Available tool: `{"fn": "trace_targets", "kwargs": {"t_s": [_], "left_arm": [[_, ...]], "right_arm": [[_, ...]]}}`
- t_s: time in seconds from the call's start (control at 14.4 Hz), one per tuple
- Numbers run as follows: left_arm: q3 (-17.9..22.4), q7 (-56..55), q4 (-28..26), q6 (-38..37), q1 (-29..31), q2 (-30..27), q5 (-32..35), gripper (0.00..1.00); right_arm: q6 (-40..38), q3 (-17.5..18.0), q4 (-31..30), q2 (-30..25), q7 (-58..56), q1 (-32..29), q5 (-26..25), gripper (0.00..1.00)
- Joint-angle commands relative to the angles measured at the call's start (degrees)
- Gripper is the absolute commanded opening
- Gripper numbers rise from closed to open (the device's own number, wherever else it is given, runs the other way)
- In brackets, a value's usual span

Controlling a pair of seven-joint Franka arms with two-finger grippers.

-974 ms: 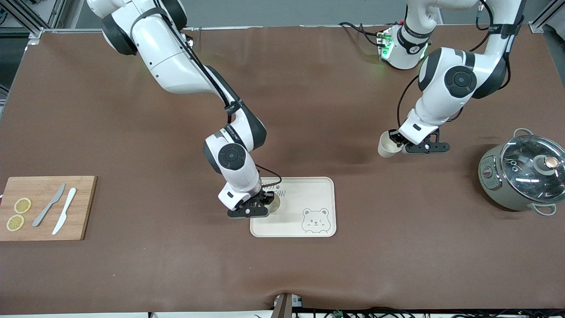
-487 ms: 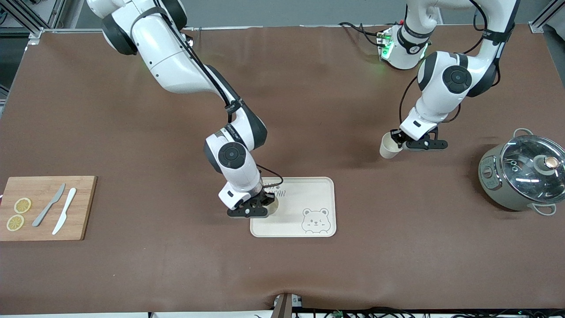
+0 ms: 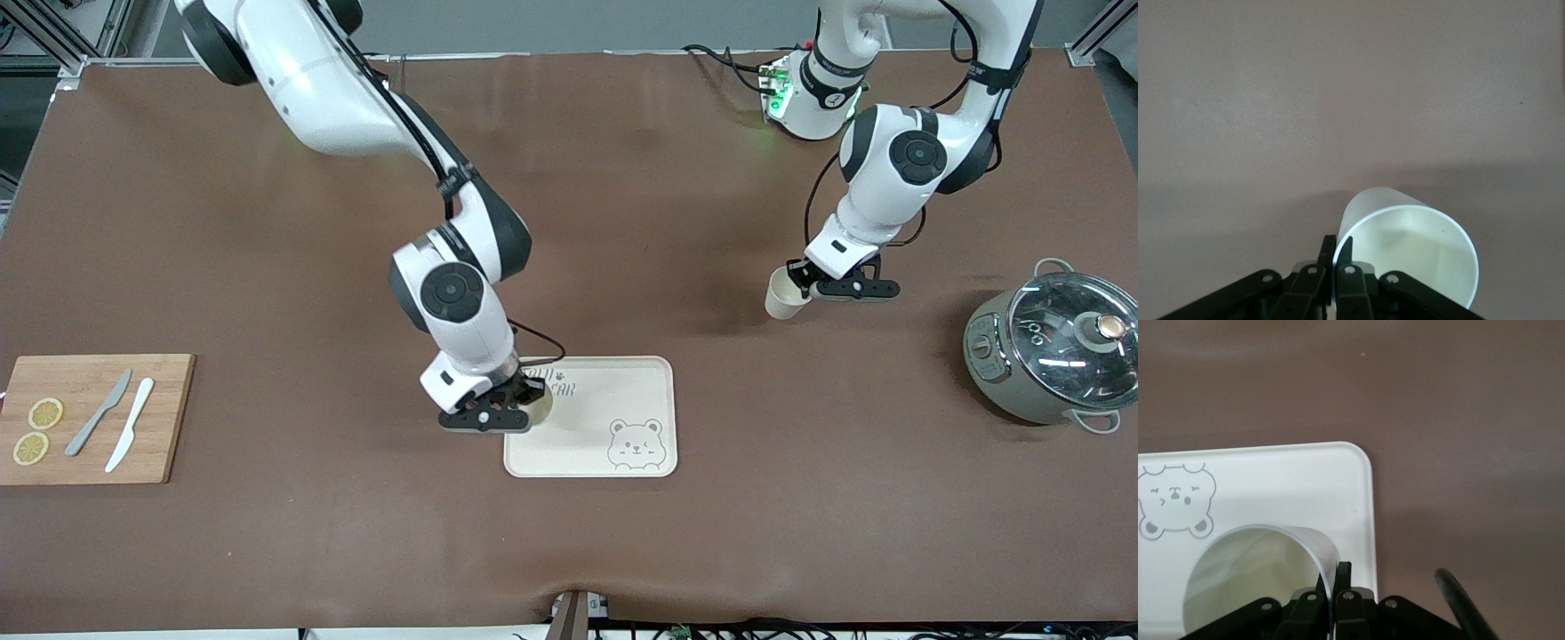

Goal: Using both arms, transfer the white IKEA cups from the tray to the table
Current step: 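Carry the other cup with the right gripper toward the cutting board, set down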

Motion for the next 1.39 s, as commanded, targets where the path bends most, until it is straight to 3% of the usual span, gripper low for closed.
{"fn": "trace_targets", "kwargs": {"t_s": [0.0, 0.14, 0.28, 0.49, 0.77, 0.97, 1.32], "left_arm": [[-0.35, 0.37, -1.24, 2.79, 0.65, 0.13, 1.38, 0.00], [-0.35, 1.07, -1.51, 3.05, 0.74, 0.57, 1.38, 0.00], [-0.35, 1.25, -1.68, 2.97, 1.09, 1.18, 1.38, 0.00], [-0.35, 2.56, -1.95, 2.97, 2.49, 2.24, 1.38, 0.00], [-0.35, 2.83, -1.95, 2.97, 3.28, 3.47, 1.38, 0.00], [-0.35, 4.06, -1.95, 2.97, 4.16, 3.65, 1.38, 0.00], [-0.35, 4.50, -1.77, 3.40, 4.17, 4.88, 1.38, 0.00]], "right_arm": [[-4.37, 0.59, -11.22, -14.06, -3.76, -3.27, 0.01, 0.00], [-5.33, 0.77, -20.10, -23.64, -9.46, -7.48, 2.10, 0.00], [-10.93, 0.50, -23.13, -29.55, -16.06, -11.61, 4.32, 0.00], [-17.54, 0.33, -23.48, -32.90, -17.31, -17.06, 4.32, 0.00], [-17.38, 0.33, -29.45, -37.39, -24.41, -23.04, 4.23, 0.00], [-11.78, 0.33, -35.24, -38.97, -32.94, -27.78, 4.32, 0.00], [7.62, 0.33, -48.51, -38.81, -36.65, -29.91, 4.23, 0.00]]}}
